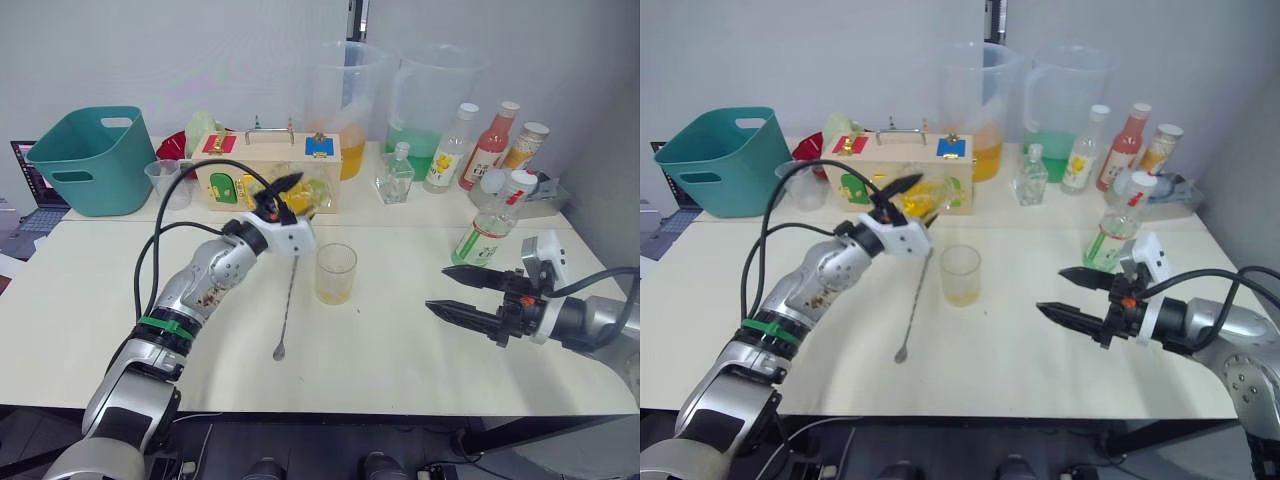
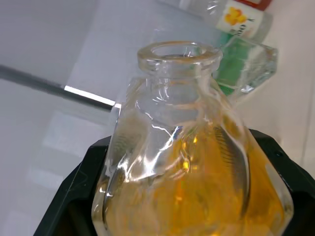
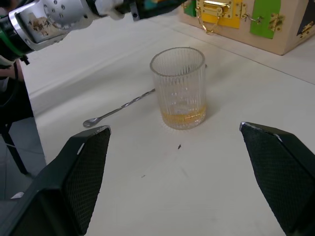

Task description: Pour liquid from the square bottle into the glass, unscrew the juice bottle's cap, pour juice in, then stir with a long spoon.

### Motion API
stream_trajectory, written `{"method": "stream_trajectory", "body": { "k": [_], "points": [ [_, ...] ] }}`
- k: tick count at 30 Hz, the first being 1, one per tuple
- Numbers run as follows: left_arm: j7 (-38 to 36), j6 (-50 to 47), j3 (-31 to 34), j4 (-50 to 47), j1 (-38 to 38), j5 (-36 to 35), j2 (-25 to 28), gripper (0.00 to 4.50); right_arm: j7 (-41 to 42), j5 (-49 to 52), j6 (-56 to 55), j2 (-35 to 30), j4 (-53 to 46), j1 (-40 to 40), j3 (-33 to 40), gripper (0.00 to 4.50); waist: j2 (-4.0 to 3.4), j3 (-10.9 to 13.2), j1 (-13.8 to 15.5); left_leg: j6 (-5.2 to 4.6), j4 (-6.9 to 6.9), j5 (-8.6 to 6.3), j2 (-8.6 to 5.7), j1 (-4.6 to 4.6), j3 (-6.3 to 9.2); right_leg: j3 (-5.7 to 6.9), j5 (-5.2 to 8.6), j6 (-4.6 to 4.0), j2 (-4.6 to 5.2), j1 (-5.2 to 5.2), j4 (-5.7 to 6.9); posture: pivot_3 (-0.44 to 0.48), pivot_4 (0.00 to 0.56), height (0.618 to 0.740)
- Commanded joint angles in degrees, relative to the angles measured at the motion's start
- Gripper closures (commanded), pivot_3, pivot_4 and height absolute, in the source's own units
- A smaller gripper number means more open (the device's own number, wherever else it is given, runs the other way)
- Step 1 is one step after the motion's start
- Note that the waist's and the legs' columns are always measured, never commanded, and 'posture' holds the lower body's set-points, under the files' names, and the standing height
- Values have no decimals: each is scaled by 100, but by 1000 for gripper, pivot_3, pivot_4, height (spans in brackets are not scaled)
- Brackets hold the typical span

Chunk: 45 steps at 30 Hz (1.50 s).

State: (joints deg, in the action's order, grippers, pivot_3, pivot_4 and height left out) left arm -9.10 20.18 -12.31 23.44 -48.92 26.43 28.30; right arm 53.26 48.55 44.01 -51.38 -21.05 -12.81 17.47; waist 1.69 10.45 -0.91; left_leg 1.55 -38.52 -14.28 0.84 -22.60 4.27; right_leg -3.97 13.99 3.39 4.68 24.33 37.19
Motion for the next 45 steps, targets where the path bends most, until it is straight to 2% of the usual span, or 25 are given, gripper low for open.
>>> {"method": "stream_trajectory", "body": {
  "k": [1,4,5,12,18,22,27,30,32,34,45],
  "points": [
    [-168,-819,720,-609,-195,-775,-118,1673,201,-64,-148,-92,103,-210,-49,36,0,0,1,-1,-3,-1,0,1,0,1,0,0,0,-2,2,0,150,731],
    [-510,-2586,1683,-812,-190,-2183,-524,1673,367,-160,-173,-88,291,-547,-290,36,0,0,-23,-7,-30,-4,0,-8,0,1,-1,2,0,-1,8,0,150,731],
    [-522,-3008,1892,-859,-196,-2426,-588,1673,414,-183,-173,-88,332,-609,-344,36,0,0,-31,-7,-32,-4,1,-8,1,1,-1,3,-1,-1,7,0,150,731],
    [-617,-4400,2785,-893,135,-3558,-732,1673,619,-274,-119,42,591,-1105,-698,36,0,0,-29,-7,-35,-4,0,-13,10,4,-3,4,-2,3,13,0,150,731],
    [-646,-4163,2890,-977,519,-3732,-694,1673,697,-314,-101,83,682,-1248,-810,36,12,0,19,-5,-41,-4,-3,-24,18,13,-11,12,2,2,2,0,150,731],
    [-1075,-3641,2798,-1203,862,-3844,-638,1673,742,-323,-99,64,686,-1236,-794,36,12,0,19,-5,-39,-4,-4,-24,17,12,-14,12,4,3,1,0,150,731],
    [-978,-3766,2807,-1150,1010,-3864,-634,1673,825,-348,-110,23,758,-1314,-802,36,12,0,19,-5,-41,-3,-5,-24,17,12,-14,13,4,1,0,0,150,731],
    [-1102,-3739,2979,-1165,1075,-4122,-641,1673,833,-409,-171,28,750,-1290,-791,36,12,0,19,-5,-40,-4,-4,-23,17,12,-14,13,4,1,1,0,150,731],
    [-1171,-3665,2929,-1173,1122,-4077,-541,670,828,-444,-195,27,757,-1287,-777,0,12,0,18,-5,-40,-4,-4,-23,17,12,-14,13,4,2,1,0,150,731],
    [-1300,-3591,2917,-1218,1148,-4149,-482,91,857,-456,-200,33,765,-1276,-751,0,12,0,17,-5,-40,-4,-4,-23,17,12,-14,13,4,1,2,0,150,731],
    [-1740,-3350,3150,-1855,1002,-4820,-253,41,1054,-557,-324,21,1079,-1434,-737,0,10,-1,10,-5,-39,-4,-4,-14,16,12,-14,12,5,-6,2,0,150,731]
  ]
}}
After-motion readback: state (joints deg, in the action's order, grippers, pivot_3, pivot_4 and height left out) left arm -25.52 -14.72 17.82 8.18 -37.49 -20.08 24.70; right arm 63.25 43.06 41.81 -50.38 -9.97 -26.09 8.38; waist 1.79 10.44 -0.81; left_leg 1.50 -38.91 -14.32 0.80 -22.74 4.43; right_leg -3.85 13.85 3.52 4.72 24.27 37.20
